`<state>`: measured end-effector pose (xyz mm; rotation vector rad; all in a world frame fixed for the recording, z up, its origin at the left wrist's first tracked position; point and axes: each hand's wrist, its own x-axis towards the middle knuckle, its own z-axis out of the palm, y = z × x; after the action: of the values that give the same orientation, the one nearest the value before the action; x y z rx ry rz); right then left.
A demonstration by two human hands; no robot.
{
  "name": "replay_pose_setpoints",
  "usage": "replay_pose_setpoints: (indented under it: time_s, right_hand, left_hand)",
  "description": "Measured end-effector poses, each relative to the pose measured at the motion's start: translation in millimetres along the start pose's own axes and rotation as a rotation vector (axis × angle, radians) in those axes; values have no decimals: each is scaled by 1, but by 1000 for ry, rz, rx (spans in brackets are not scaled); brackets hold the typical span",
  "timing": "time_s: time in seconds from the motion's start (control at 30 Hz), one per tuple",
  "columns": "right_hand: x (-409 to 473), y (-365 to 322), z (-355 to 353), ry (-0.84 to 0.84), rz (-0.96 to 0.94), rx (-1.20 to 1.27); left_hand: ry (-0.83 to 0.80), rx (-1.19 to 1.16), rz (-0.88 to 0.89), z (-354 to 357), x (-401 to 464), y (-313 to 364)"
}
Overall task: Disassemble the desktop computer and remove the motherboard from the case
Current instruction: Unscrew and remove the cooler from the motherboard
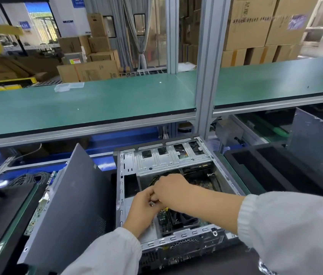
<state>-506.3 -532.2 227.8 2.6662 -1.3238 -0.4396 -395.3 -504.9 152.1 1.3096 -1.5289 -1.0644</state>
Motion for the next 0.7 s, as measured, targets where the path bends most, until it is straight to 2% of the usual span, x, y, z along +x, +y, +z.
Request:
replay_pose_setpoints:
  time_s: [0.13,0.27,0.37,0.47,0.57,0.63,0.7]
  right_hand:
    - [1,-13,4,-6,-20,-104]
    - [-4,-3,6,66,-38,-2]
    - [-7,1,4,92,-125,-10]
    - [-9,3,1,145,-291,-65]
    - [-12,10,0,110,-388,-53]
    - [-15,16,-2,84,-366,1]
    - [-17,21,-4,59,-315,52]
  left_hand:
    - [60,80,-23,1,1,-3]
    - [99,133,-2,5,0,-1]
    - [148,176,-2,5,-2,0]
    - [212,182,-20,4,-5,3]
    - [104,79,-18,-1,-5,4]
    - [-18,5,-5,-7,-3,3]
    - [-56,-10,2,-9,-2,3]
